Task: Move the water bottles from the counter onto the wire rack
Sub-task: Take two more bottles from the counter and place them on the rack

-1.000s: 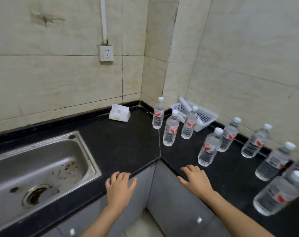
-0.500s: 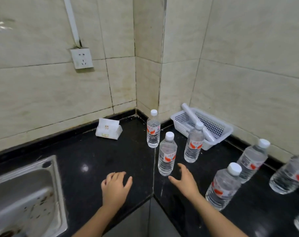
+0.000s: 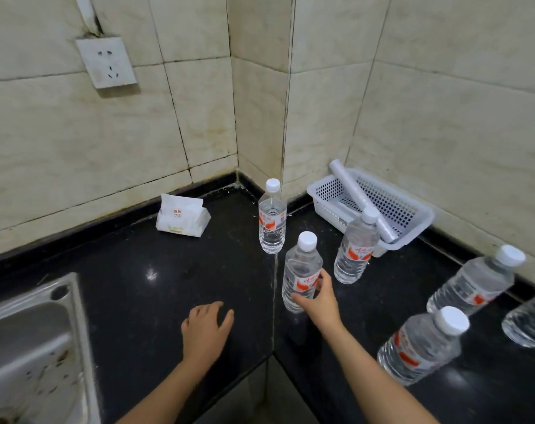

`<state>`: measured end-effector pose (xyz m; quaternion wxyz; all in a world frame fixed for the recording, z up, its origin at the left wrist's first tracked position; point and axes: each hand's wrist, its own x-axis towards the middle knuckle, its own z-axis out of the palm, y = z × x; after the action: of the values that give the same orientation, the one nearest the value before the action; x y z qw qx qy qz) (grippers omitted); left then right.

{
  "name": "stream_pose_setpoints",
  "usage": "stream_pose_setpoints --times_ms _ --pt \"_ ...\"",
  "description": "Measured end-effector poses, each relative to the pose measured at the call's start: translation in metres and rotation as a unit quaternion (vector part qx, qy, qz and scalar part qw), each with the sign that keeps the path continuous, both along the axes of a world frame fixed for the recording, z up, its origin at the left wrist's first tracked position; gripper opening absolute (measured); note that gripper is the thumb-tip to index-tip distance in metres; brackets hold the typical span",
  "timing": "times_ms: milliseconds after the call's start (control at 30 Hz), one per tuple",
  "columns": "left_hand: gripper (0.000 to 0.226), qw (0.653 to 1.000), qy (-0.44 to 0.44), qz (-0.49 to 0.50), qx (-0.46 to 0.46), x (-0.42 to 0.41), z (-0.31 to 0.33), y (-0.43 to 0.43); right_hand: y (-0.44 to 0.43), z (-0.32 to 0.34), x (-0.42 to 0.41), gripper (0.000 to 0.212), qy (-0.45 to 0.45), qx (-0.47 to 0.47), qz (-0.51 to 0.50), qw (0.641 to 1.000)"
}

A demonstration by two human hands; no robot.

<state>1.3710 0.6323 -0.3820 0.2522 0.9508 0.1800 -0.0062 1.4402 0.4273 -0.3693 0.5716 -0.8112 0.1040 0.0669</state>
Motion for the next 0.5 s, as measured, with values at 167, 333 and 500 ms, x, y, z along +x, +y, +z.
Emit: stream_pose_setpoints --times_ms 167,333,500 --pt "0.043 0.999 -0.019 -0.022 -0.030 0.041 0.002 0.003 0.015 -0.002 0.016 0.065 0.001 0.027 -0.041 0.999" --pt "0.044 0.997 -0.031 -0.055 -0.053 0.087 0.010 0.009 0.021 0.001 0.034 0.065 0.004 -0.010 -0.106 0.994" --pt "0.059 0.989 -0.003 -0.113 -0.100 0.132 0.016 0.011 0.015 0.013 0.037 0.058 0.019 -0.045 -0.212 0.976"
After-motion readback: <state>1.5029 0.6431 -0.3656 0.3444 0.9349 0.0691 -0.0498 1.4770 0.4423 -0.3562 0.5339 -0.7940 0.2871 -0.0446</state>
